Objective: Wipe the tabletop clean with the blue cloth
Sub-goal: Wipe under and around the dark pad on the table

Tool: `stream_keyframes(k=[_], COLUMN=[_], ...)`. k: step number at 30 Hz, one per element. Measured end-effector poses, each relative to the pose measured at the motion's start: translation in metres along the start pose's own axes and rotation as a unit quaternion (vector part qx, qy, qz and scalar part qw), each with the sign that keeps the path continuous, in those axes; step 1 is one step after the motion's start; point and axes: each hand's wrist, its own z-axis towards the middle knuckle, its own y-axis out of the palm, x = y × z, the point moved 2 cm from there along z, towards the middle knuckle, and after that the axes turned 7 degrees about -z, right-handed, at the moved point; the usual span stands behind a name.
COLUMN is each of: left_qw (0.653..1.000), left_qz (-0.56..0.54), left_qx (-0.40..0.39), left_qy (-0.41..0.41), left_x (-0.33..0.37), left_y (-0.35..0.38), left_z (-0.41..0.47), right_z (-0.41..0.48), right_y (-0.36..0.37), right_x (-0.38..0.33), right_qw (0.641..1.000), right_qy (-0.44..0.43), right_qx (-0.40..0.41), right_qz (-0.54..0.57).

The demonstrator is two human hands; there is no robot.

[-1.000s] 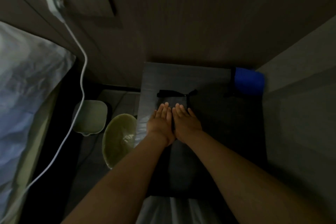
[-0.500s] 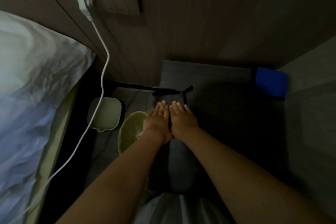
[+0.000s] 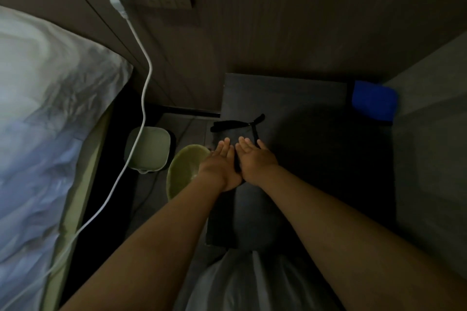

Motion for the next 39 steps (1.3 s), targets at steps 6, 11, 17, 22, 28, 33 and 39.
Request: stream_keyframes(k=[6,11,17,22,28,33,39], left_qw=[1.000,0.999,0.998,0.997,0.994,0.991,0.990], left_qz=[-0.004,0.010,0.019,0.030,0.071,0.103,0.107], left_qx=[-0.019,-0.034,-0.045,-0.055,-0.065,-0.061,-0.053], left_qy=[0.002,0.015,0.040,0.048,0.049,0.057,0.070], left_x=[0.004,0.011,0.055,0.101,0.134,0.152,0.192], left_y=[0.024,0.014,0.032,0.046,0.054,0.060,0.072], left_z=[-0.027,-0.027,-0.025,-0.019,-0.014,-0.008,-0.002], right_z=[-0.018,-0.013,-0.037,-0.060,-0.073,-0.082,-0.101], right_y=[0.023,0.022,0.049,0.070,0.084,0.093,0.111], right_x=[-0.019,-0.021,0.014,0.053,0.088,0.110,0.147], right_qw=[0.995,0.992,0.989,0.991,0.996,0.997,0.997], right_qy=[0.020,0.033,0.060,0.073,0.066,0.063,0.077], right_qx=[-0.033,-0.051,-0.053,-0.045,-0.044,-0.043,-0.028], right_qz=[-0.089,-0.110,-0.124,-0.104,-0.046,-0.017,0.002])
